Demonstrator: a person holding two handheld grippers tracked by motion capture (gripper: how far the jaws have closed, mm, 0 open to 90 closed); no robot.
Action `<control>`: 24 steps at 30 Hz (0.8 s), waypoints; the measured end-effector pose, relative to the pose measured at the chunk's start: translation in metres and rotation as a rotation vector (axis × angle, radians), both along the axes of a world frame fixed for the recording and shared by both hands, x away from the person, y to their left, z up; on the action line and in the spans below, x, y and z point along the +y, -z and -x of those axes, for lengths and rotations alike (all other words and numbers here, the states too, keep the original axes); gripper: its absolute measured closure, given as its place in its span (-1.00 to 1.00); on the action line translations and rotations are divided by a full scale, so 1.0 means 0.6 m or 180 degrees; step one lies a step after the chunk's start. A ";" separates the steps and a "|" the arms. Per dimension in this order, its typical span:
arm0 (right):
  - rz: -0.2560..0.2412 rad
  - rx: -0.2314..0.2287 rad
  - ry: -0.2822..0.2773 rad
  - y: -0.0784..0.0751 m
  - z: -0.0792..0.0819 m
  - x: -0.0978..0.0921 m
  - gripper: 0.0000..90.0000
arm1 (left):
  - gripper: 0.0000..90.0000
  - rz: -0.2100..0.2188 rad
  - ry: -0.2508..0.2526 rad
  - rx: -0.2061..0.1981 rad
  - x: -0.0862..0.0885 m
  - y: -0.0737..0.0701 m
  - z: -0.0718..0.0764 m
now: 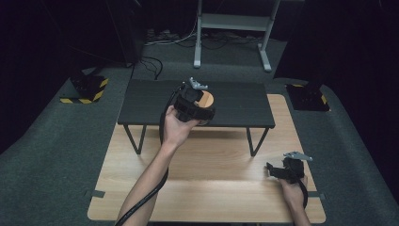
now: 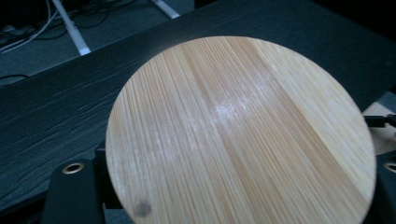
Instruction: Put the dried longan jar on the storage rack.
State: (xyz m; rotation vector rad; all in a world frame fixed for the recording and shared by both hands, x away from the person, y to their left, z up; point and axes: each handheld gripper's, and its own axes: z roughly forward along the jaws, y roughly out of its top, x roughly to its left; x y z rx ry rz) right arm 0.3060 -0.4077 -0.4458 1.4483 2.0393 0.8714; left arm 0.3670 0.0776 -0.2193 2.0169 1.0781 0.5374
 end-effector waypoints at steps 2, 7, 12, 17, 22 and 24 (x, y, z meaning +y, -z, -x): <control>-0.0001 0.0000 0.0000 0.000 0.000 0.000 -0.79 | -0.44 -0.0016 -0.0016 -0.0001 -0.002 0.003 -0.004; -0.0003 0.0001 0.0001 0.000 0.000 0.000 -0.79 | -0.44 0.0015 -0.0026 -0.0011 0.000 0.006 -0.008; -0.0001 0.0001 0.0000 0.000 0.000 0.000 -0.79 | -0.44 0.0083 -0.0012 -0.0027 0.006 0.012 -0.011; 0.0004 0.0005 0.0002 0.000 0.000 0.001 -0.79 | -0.44 0.0105 0.0012 -0.0056 0.009 0.016 -0.011; -0.0001 0.0004 0.0002 0.000 0.000 0.000 -0.79 | -0.67 0.0253 0.0070 -0.0210 0.023 0.028 -0.001; -0.0002 0.0004 0.0003 0.000 0.000 0.000 -0.79 | -0.73 0.0305 0.0102 -0.0262 0.029 0.030 0.003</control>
